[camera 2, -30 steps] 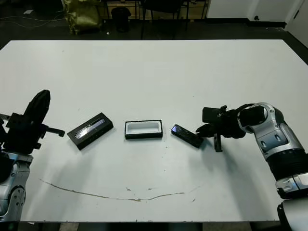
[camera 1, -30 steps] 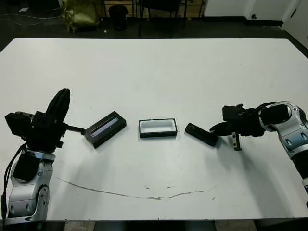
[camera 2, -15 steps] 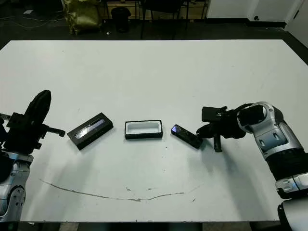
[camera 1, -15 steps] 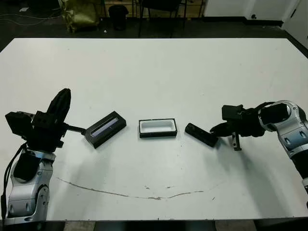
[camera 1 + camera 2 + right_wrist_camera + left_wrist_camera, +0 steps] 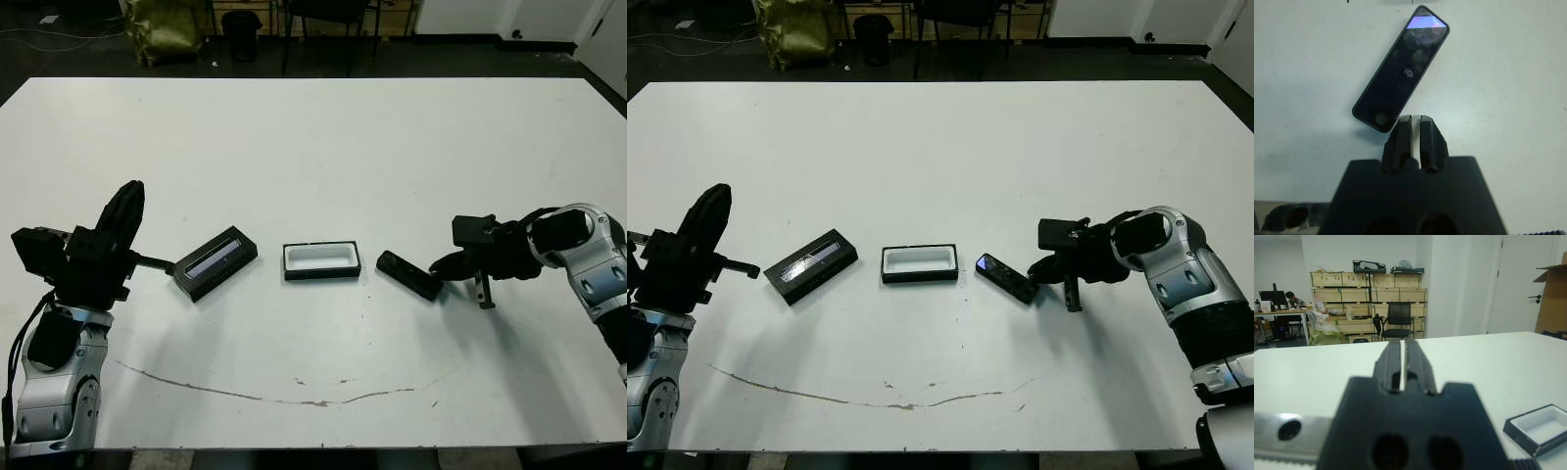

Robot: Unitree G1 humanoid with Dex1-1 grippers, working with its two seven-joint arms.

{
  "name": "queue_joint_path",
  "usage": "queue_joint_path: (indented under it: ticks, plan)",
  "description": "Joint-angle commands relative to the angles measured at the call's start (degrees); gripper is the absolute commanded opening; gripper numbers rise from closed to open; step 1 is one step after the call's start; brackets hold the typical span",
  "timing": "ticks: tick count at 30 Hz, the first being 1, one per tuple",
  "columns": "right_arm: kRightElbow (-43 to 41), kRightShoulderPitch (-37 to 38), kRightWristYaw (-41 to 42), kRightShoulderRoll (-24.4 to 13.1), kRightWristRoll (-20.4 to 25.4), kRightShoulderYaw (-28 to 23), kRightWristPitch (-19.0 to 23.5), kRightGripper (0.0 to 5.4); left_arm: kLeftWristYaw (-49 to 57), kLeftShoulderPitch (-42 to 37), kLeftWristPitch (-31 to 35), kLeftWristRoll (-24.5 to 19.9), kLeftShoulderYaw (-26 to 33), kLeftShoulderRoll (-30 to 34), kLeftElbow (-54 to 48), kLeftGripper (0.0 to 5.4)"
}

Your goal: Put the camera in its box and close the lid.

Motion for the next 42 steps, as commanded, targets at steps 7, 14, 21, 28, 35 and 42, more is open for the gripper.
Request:
queue_joint_path:
  ticks: [7,14,21,28,35,42]
  plan:
    - [9.73,3.06,-22.29,1.16,1.84,-10.98,-5.71,0.01,-0.4,1.0,0.54,0.3,-0.02,0.02,0.37,0.0]
    - [4.05,8.69,-31.45,4.32,9.78,-20.42,-3.56,0.01,-0.55,0.93,0.89,0.21,-0.2,0.0,0.47,0.0]
    - [-12.84,17.92,-34.84,8.3,20.07,-26.8,4.71,0.01,-0.34,1.14,0.53,0.75,-0.38,-0.1,0.37,0.0]
    - [-31.64,27.82,-36.83,10.6,28.53,-27.42,18.19,0.01,0.0,1.18,1.13,0.73,-0.43,-0.16,-0.1,0.0]
    - [-39.08,33.98,-35.78,10.93,31.43,-26.23,18.39,0.01,-0.17,1.08,0.18,0.84,-0.47,-0.34,0.37,0.0]
    - [-38.73,37.7,-33.08,10.22,26.33,-23.35,8.52,0.01,0.2,1.27,1.43,0.65,-0.53,-0.29,-0.33,0.0]
